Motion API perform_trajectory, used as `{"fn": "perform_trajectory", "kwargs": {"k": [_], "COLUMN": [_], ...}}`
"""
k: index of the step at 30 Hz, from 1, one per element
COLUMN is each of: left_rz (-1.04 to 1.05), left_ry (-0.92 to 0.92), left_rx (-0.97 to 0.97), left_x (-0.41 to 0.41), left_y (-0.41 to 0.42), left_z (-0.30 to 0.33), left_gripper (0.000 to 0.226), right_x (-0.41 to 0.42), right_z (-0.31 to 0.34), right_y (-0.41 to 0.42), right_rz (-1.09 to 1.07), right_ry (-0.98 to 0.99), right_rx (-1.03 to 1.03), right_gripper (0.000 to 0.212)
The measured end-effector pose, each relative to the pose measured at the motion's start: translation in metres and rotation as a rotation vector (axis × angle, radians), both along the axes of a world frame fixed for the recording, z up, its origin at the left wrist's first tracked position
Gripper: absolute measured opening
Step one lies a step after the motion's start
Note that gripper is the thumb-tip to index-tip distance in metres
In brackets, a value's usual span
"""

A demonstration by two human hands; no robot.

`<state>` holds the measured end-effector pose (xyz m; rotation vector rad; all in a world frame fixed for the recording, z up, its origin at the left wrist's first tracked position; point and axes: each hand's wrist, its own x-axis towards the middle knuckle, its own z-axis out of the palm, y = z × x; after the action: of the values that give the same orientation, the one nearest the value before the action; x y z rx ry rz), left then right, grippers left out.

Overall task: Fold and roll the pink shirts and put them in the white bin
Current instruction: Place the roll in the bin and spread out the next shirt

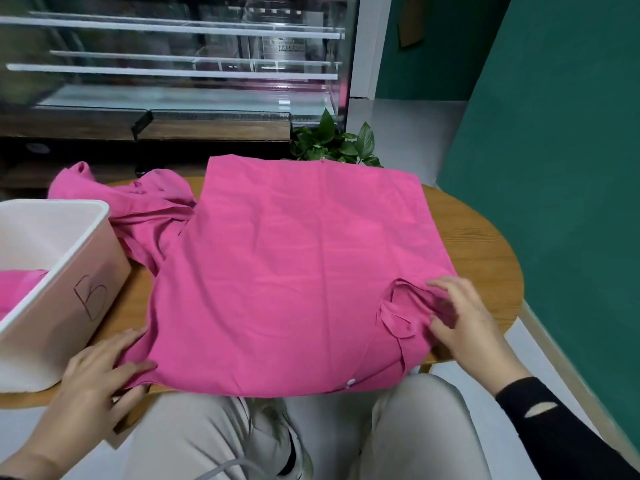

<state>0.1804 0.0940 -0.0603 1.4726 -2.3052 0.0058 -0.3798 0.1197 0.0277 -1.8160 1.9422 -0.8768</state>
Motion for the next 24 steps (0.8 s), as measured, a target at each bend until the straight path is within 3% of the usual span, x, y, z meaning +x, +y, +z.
{"fn": "perform_trajectory", "kwargs": {"k": [2, 5, 9, 12, 15, 20, 24], "left_rz": [-0.005, -0.055, -0.166, -0.213, -0.248, -0.297, -0.426], "left_ry": [0.004, 0.010, 0.076, 0.210, 0.277, 0.182, 0.103], "left_rx": [0.002, -0.035, -0.036, 0.079, 0.262, 0.470, 0.523], "left_x": [-0.009, -0.024, -0.059, -0.117, -0.194, -0.299, -0.353], "left_y": [0.006, 0.018, 0.015, 0.003, -0.009, -0.014, -0.009], "left_z": [0.010, 0.024, 0.048, 0.067, 0.074, 0.065, 0.061], "left_gripper": [0.041, 0.044, 0.052, 0.049, 0.053, 0.068, 0.078], "right_x": [0.005, 0.011, 0.020, 0.025, 0.029, 0.011, -0.008], "right_z": [-0.003, -0.013, -0.025, -0.037, -0.038, -0.021, -0.002], "right_y": [-0.004, -0.009, -0.007, -0.008, -0.001, 0.028, 0.044], "right_rz": [-0.002, 0.071, 0.038, -0.058, -0.194, -0.443, -0.562], "right_ry": [0.022, 0.118, 0.130, 0.169, -0.066, -0.690, -0.725], "right_rx": [-0.070, 0.033, 0.150, 0.154, 0.098, -0.142, -0.276], "right_gripper": [0.047, 0.048, 0.074, 0.057, 0.018, 0.020, 0.020]}}
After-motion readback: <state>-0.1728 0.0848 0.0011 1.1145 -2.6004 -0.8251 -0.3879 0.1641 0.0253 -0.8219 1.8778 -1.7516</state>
